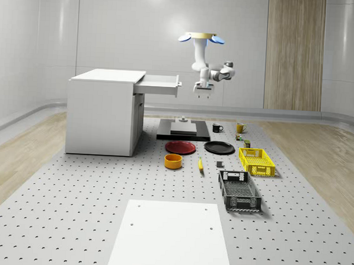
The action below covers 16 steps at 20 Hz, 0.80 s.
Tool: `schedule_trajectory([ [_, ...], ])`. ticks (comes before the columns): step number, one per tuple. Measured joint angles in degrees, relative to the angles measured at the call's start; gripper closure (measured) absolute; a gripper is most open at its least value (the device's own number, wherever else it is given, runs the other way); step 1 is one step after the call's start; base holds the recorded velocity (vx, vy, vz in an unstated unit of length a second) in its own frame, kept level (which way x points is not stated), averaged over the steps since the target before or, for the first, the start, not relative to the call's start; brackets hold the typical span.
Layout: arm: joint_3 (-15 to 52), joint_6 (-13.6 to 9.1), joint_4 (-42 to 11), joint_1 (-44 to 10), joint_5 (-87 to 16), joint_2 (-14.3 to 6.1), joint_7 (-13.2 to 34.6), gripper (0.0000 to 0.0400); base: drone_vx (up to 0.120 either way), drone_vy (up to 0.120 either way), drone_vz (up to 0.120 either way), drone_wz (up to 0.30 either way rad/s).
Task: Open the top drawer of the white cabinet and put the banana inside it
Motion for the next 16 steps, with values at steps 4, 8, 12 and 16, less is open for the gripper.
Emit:
schedule_trajectory([
  [4, 0.0, 0.3, 0.0, 0.1, -0.1, -0.5, -0.1, 0.0, 0.04, 0.02, -0.12, 0.0],
  [8, -0.1, 0.6, 0.0, 0.2, -0.2, -0.9, -0.2, 0.0, 0.0, -0.05, -0.12, 0.0],
  [12, -0.1, 0.9, 0.0, 0.3, -0.4, -1.3, -0.3, 0.0, 0.09, -0.01, -0.12, 0.0],
  [16, -0.1, 1.2, 0.0, 0.3, -0.5, -1.6, -0.3, 0.0, 0.12, 0.0, -0.12, 0.0],
])
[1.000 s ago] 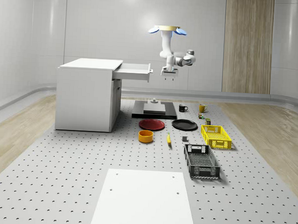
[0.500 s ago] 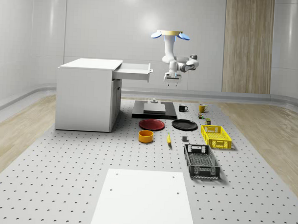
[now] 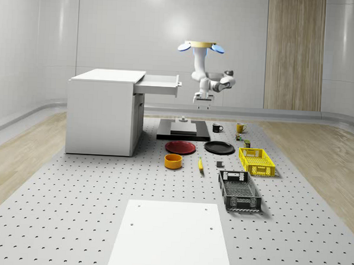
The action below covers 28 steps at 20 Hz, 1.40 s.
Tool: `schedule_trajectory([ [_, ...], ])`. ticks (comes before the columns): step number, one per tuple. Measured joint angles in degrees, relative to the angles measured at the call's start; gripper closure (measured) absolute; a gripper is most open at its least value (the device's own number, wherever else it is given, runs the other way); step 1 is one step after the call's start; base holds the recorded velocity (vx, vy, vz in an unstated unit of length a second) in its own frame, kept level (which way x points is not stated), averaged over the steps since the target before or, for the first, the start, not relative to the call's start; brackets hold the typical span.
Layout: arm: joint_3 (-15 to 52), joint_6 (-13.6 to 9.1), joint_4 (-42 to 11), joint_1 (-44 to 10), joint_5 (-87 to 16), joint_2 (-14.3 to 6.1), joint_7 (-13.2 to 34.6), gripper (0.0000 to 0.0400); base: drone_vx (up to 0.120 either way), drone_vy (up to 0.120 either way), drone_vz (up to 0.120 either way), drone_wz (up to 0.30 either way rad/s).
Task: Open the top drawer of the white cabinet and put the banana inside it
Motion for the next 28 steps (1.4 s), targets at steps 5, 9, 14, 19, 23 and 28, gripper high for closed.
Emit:
schedule_trajectory([
  [5, 0.0, 0.3, 0.0, 0.0, -0.1, -0.3, 0.0, 0.0, 0.12, 0.0, -0.12, 0.0],
  [9, 0.0, 0.5, 0.0, 0.1, -0.2, -0.6, -0.1, 0.0, 0.12, 0.0, -0.12, 0.0],
  [14, 0.0, 0.8, 0.0, 0.1, -0.3, -0.8, -0.1, 0.0, 0.12, 0.0, -0.12, 0.0],
  [19, 0.0, 0.9, 0.0, 0.1, -0.4, -1.1, -0.1, 0.0, 0.12, 0.0, -0.12, 0.0],
  [23, 0.0, 1.1, 0.0, 0.1, -0.5, -1.2, -0.1, 0.0, 0.12, 0.0, -0.12, 0.0],
  [28, 0.0, 1.2, 0.0, 0.2, -0.5, -1.3, -0.1, 0.0, 0.12, 0.0, -0.12, 0.0],
])
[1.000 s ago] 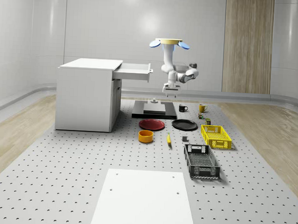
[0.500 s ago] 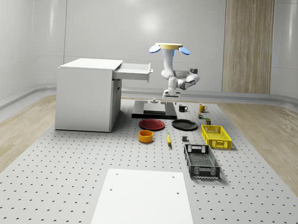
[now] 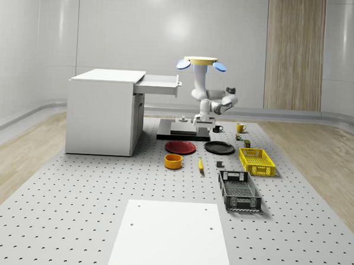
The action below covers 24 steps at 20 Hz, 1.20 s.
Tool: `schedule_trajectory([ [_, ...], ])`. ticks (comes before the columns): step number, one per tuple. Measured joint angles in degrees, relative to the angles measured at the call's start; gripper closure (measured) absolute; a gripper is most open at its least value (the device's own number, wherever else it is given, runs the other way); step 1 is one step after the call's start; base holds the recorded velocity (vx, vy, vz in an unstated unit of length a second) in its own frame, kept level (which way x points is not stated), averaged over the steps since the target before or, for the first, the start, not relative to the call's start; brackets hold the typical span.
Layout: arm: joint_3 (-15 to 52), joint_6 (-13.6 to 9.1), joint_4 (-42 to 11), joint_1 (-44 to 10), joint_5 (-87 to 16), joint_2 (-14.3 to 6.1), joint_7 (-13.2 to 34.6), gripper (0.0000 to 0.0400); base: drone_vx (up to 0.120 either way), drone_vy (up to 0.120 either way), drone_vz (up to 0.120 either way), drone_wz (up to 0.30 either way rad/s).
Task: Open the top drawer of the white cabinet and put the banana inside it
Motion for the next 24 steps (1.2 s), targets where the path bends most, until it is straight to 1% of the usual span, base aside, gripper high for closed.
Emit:
schedule_trajectory([
  [9, 0.0, 0.2, 0.0, 0.0, -0.1, -0.2, 0.0, 0.0, 0.116, 0.0, -0.12, 0.0],
  [15, 0.0, 0.3, 0.0, 0.0, -0.1, -0.3, 0.0, 0.0, 0.0, 0.0, -0.12, 0.0],
  [19, 0.0, 0.3, 0.0, 0.0, -0.1, -0.4, 0.0, 0.0, 0.12, 0.0, -0.12, 0.0],
  [20, 0.0, 0.3, 0.0, 0.0, -0.2, -0.4, 0.0, 0.0, 0.0, 0.0, -0.12, 0.0],
  [24, 0.0, 0.4, 0.0, 0.0, -0.2, -0.4, 0.0, 0.0, 0.0, 0.0, 0.0, 0.0],
])
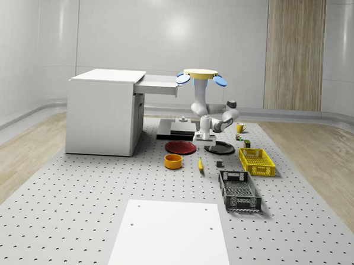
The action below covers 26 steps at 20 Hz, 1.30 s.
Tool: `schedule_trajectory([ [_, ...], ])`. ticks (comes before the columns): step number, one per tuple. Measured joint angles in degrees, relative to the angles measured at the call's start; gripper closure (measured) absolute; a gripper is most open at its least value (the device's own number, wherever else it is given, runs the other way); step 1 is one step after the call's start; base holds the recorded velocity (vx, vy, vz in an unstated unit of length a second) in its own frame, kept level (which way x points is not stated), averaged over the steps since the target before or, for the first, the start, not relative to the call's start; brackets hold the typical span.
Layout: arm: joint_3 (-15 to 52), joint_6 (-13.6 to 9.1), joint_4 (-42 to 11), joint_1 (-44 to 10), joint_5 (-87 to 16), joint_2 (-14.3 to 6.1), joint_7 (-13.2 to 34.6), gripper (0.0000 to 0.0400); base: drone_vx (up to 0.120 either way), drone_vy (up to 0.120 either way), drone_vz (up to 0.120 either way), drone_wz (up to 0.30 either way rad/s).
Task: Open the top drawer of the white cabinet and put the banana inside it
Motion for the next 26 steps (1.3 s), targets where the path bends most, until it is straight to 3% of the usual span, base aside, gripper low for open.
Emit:
schedule_trajectory([
  [2, 0.0, 0.0, 0.0, 0.0, 0.0, 0.0, 0.0, 0.0, 0.0, 0.0, 0.0, 0.0],
  [14, 0.0, 0.1, 0.0, 0.0, 0.0, -0.1, 0.0, 0.0, 0.0, 0.12, 0.0, 0.0],
  [26, 6.8, 2.8, 1.2, 1.8, 6.1, 0.2, -1.0, 0.0, 0.0, 0.003, 0.0, 0.0],
])
